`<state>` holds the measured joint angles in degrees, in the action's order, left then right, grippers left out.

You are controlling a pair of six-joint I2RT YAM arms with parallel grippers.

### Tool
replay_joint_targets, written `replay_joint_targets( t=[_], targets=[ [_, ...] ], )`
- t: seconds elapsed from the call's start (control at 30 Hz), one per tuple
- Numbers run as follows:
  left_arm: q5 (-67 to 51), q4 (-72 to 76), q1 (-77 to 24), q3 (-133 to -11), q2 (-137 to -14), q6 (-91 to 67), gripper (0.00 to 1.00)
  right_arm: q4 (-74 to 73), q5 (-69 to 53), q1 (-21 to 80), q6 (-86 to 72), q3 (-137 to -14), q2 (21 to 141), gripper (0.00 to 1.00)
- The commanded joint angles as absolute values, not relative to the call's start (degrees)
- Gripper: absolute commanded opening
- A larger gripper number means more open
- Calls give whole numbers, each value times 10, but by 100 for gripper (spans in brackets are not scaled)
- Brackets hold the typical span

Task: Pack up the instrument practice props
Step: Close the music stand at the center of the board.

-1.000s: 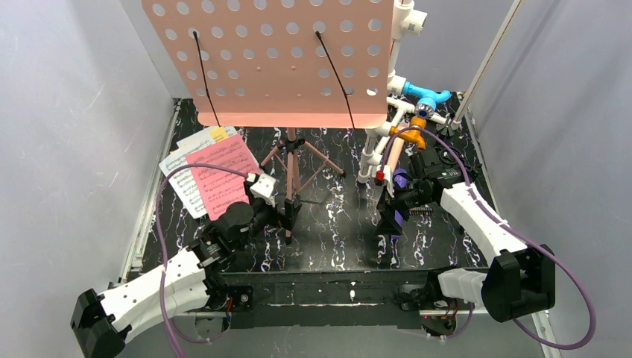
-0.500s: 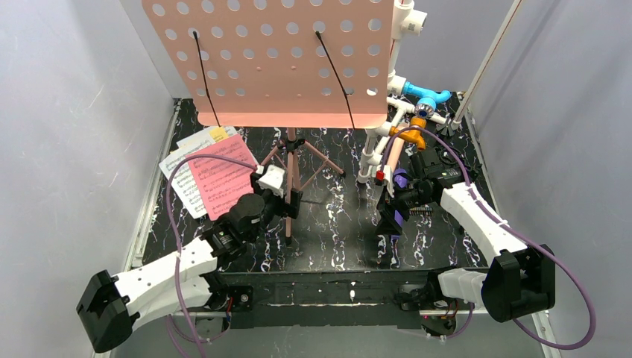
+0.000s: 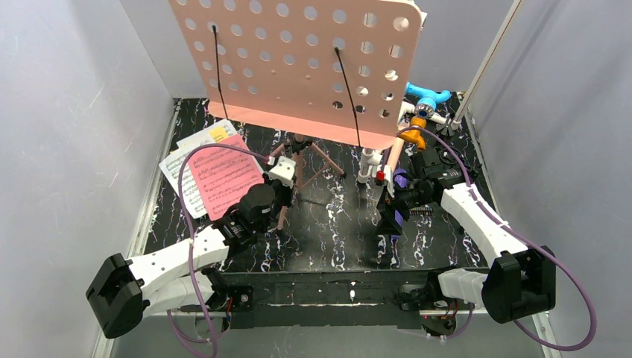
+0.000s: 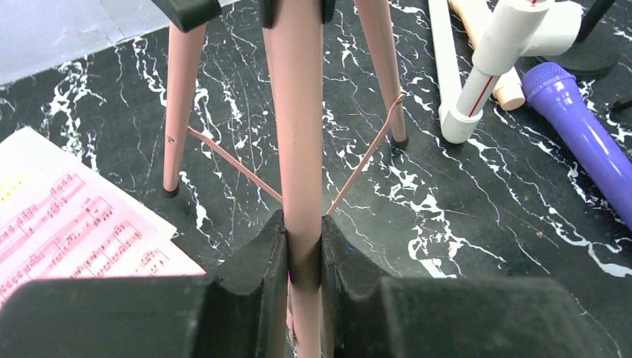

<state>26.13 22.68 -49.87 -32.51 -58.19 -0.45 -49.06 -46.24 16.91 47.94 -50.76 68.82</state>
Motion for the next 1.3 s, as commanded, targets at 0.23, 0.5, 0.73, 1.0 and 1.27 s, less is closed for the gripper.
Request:
replay_joint_targets(
  t=[0.23,0.5,0.73,1.0,1.27],
  targets=[
    [192,296,-483,-363,-554,57,0,-501,-467,174,504,-531,681,100],
    [151,295,-469,-323,-503,-43,0,-508,-510,180,507,-598,718,100],
    [126,280,-467,-296,-466,-100,0,-520,-533,194,516,-632,742,100],
    [97,270,-467,-292,-440,-104,0,-524,-533,215,518,-635,747,100],
    [42,242,-467,-312,-439,-114,0,-519,-530,222,521,-618,737,100]
  ],
)
